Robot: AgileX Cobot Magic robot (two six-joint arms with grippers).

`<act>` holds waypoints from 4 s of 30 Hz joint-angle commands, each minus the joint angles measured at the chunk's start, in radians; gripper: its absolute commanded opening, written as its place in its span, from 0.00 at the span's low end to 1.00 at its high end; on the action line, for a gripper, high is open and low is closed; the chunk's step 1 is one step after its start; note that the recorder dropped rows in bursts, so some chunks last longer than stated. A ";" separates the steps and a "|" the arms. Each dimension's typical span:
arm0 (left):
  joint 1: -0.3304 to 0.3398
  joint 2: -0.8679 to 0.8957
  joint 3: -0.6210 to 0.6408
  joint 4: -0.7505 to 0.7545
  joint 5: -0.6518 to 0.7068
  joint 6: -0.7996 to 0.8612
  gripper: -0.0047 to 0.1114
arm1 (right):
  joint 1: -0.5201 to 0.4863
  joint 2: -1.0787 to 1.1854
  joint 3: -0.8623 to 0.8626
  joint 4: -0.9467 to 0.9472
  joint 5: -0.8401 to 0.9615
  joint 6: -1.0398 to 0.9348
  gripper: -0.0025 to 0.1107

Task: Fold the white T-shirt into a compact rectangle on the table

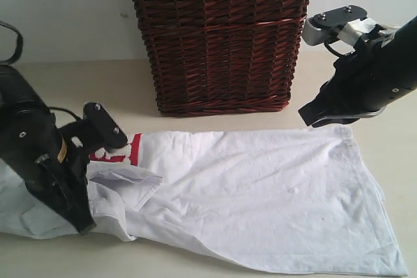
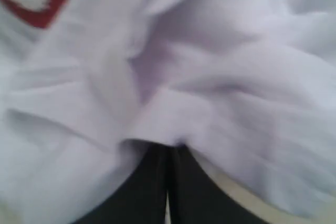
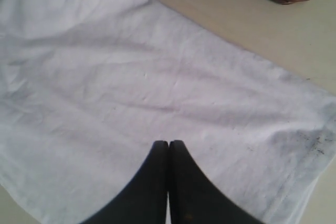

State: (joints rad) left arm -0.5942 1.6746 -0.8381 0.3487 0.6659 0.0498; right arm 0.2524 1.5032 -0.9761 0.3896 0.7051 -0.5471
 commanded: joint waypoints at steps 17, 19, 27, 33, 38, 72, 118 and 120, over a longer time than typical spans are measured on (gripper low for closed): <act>-0.001 0.026 -0.235 -0.369 0.124 0.482 0.14 | 0.003 -0.004 0.001 -0.007 -0.007 -0.013 0.02; -0.006 0.042 -0.235 -0.369 0.124 0.482 0.23 | 0.003 -0.004 0.001 -0.007 -0.003 -0.016 0.02; -0.006 0.131 -0.235 -0.238 0.060 0.431 0.36 | 0.003 -0.004 0.001 -0.003 -0.014 -0.030 0.02; -0.006 0.216 -0.235 0.040 0.005 0.205 0.36 | 0.003 -0.004 0.001 -0.003 -0.014 -0.030 0.02; -0.006 0.243 -0.235 0.087 -0.027 0.209 0.11 | 0.003 -0.004 0.001 -0.003 -0.019 -0.030 0.02; -0.033 0.071 -0.281 -0.153 0.431 0.253 0.34 | 0.003 -0.004 0.001 0.002 0.000 -0.031 0.02; -0.033 0.016 -0.060 -0.124 0.052 0.337 0.27 | 0.003 -0.004 0.001 0.023 0.002 -0.050 0.02; -0.033 0.022 -0.060 -0.124 0.031 0.343 0.34 | 0.003 -0.004 0.001 0.023 0.002 -0.052 0.02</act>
State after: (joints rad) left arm -0.6267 1.6888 -0.8943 0.2485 0.7208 0.3634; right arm 0.2524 1.5032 -0.9761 0.4034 0.7141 -0.5881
